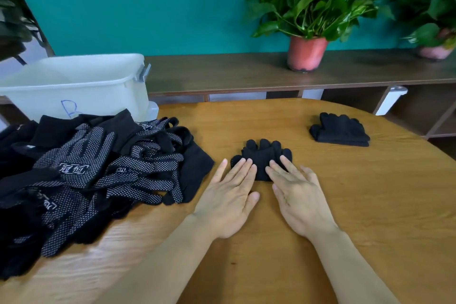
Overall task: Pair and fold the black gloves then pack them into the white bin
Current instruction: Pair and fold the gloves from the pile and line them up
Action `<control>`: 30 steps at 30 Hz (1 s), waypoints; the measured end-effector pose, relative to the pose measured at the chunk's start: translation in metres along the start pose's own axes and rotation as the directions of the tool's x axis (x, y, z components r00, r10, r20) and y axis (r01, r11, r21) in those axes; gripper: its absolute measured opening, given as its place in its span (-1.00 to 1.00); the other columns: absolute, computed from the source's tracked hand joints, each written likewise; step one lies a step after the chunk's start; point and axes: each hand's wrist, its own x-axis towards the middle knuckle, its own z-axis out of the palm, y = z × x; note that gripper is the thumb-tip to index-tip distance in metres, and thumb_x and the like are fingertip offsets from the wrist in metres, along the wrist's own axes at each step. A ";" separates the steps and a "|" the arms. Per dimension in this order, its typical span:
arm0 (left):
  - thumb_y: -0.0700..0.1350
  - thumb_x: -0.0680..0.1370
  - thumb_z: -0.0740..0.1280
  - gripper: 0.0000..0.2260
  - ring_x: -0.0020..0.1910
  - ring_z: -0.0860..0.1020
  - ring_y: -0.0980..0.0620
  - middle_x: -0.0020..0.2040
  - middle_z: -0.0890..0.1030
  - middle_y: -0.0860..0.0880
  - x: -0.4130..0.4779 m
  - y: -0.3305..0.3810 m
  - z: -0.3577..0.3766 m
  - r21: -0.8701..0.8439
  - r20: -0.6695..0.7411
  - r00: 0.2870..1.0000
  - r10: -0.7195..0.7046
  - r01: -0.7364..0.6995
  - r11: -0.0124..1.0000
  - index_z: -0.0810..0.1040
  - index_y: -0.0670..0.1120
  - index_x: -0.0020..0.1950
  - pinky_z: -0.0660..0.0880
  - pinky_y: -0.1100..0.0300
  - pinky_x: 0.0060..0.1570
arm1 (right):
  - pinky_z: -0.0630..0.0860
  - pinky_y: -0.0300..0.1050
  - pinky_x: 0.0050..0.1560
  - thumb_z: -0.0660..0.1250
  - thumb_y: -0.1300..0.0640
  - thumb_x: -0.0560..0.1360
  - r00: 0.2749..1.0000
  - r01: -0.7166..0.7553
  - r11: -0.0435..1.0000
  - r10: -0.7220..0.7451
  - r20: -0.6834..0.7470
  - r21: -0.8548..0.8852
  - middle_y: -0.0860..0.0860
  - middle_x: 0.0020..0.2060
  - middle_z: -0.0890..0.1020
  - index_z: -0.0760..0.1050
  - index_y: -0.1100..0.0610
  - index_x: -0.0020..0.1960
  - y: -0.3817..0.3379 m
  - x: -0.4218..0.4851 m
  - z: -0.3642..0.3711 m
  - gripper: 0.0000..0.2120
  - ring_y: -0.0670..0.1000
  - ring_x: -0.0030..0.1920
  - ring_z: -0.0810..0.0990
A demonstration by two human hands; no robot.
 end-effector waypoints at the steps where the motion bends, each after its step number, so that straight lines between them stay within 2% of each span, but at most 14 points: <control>1: 0.21 0.56 -0.41 -0.35 0.52 -0.38 0.17 0.60 -0.27 0.04 0.002 -0.001 -0.001 0.005 0.000 1.000 0.004 -0.004 1.000 -0.26 -0.06 0.59 -0.43 0.02 0.48 | 0.30 0.16 0.39 0.06 0.08 0.59 1.000 0.003 1.000 -0.004 -0.006 -0.008 0.01 0.33 0.54 0.52 0.14 0.35 0.001 0.002 0.000 -0.57 0.01 0.47 0.32; 4: 0.16 0.68 -0.27 -0.45 0.53 -0.35 0.15 0.60 -0.24 0.01 0.004 -0.002 -0.002 -0.004 -0.016 1.000 0.010 -0.010 1.000 -0.23 -0.08 0.60 -0.40 0.03 0.50 | 0.35 0.21 0.36 0.16 0.14 0.56 1.000 0.013 0.999 -0.013 -0.015 -0.044 0.03 0.32 0.55 0.52 0.16 0.34 0.003 0.004 0.001 -0.60 0.07 0.47 0.33; 7: 0.13 0.71 -0.16 -0.47 0.56 -0.26 0.12 0.61 -0.14 -0.03 -0.006 0.000 -0.002 -0.063 -0.147 0.989 0.024 -0.034 0.997 -0.11 -0.10 0.61 -0.34 0.07 0.52 | 0.37 0.20 0.34 0.26 0.25 0.57 0.999 0.025 0.995 -0.028 -0.036 -0.095 0.07 0.31 0.56 0.51 0.18 0.35 0.001 0.002 -0.001 -0.64 0.11 0.48 0.31; 10: 0.10 0.71 -0.10 -0.49 0.59 -0.05 0.07 0.60 0.10 -0.08 -0.032 -0.002 0.002 -0.075 -0.297 0.954 0.042 -0.067 0.995 0.11 -0.14 0.60 -0.18 0.07 0.53 | 0.41 0.19 0.26 0.21 0.23 0.55 0.995 0.029 0.991 -0.041 -0.090 -0.132 0.11 0.26 0.59 0.53 0.21 0.32 -0.006 -0.005 -0.008 -0.63 0.14 0.45 0.34; 13: 0.06 0.72 -0.04 -0.53 0.58 0.11 0.03 0.56 0.25 -0.08 -0.073 -0.014 0.002 -0.053 -0.365 0.930 0.048 -0.073 0.996 0.26 -0.15 0.55 -0.03 0.05 0.52 | 0.41 0.14 0.17 0.16 0.18 0.54 0.985 0.084 0.986 -0.105 -0.140 -0.145 0.13 0.19 0.64 0.57 0.23 0.27 -0.024 -0.013 -0.011 -0.62 0.16 0.41 0.38; 15: 0.03 0.72 -0.01 -0.56 0.56 0.15 0.04 0.54 0.30 -0.07 -0.101 -0.029 -0.002 -0.057 -0.390 0.920 0.021 -0.047 0.997 0.32 -0.15 0.52 0.03 0.05 0.52 | 0.38 0.09 0.15 0.15 0.14 0.55 0.975 0.130 0.980 -0.155 -0.160 -0.151 0.12 0.14 0.66 0.59 0.24 0.23 -0.043 -0.016 -0.011 -0.62 0.16 0.37 0.41; 18: 0.00 0.71 0.05 -0.59 0.55 0.21 0.05 0.51 0.35 -0.05 -0.140 -0.055 -0.011 -0.036 -0.426 0.905 -0.024 0.009 0.999 0.36 -0.14 0.50 0.11 0.04 0.50 | 0.36 0.06 0.15 0.32 0.20 0.52 0.957 0.190 0.973 -0.213 -0.198 -0.132 0.11 0.11 0.68 0.62 0.23 0.20 -0.083 -0.011 -0.006 -0.71 0.14 0.35 0.42; 22: -0.06 0.66 0.12 -0.62 0.45 0.39 0.04 0.42 0.49 -0.05 -0.182 -0.092 -0.026 0.004 -0.509 0.857 -0.085 0.101 0.995 0.48 -0.15 0.41 0.19 0.04 0.47 | 0.40 0.08 0.13 0.16 0.10 0.55 0.913 0.309 0.949 -0.316 -0.257 -0.068 0.07 0.10 0.68 0.63 0.19 0.18 -0.144 0.006 0.002 -0.64 0.14 0.31 0.44; 26: -0.09 0.63 0.15 -0.65 0.35 0.49 0.03 0.34 0.56 -0.03 -0.209 -0.128 -0.042 0.056 -0.578 0.808 -0.113 0.177 0.983 0.58 -0.14 0.32 0.22 0.01 0.44 | 0.39 0.09 0.15 0.17 0.09 0.56 0.863 0.425 0.904 -0.421 -0.278 -0.048 0.02 0.11 0.66 0.62 0.15 0.18 -0.203 0.036 0.003 -0.67 0.16 0.28 0.48; 30: -0.15 0.61 0.18 -0.68 0.29 0.55 0.02 0.28 0.61 -0.02 -0.217 -0.155 -0.062 0.098 -0.645 0.755 -0.114 0.230 0.968 0.62 -0.13 0.27 0.25 0.00 0.43 | 0.35 0.04 0.20 0.17 0.07 0.54 0.828 0.493 0.868 -0.486 -0.279 -0.049 -0.02 0.07 0.66 0.62 0.09 0.13 -0.249 0.067 0.003 -0.69 0.12 0.29 0.44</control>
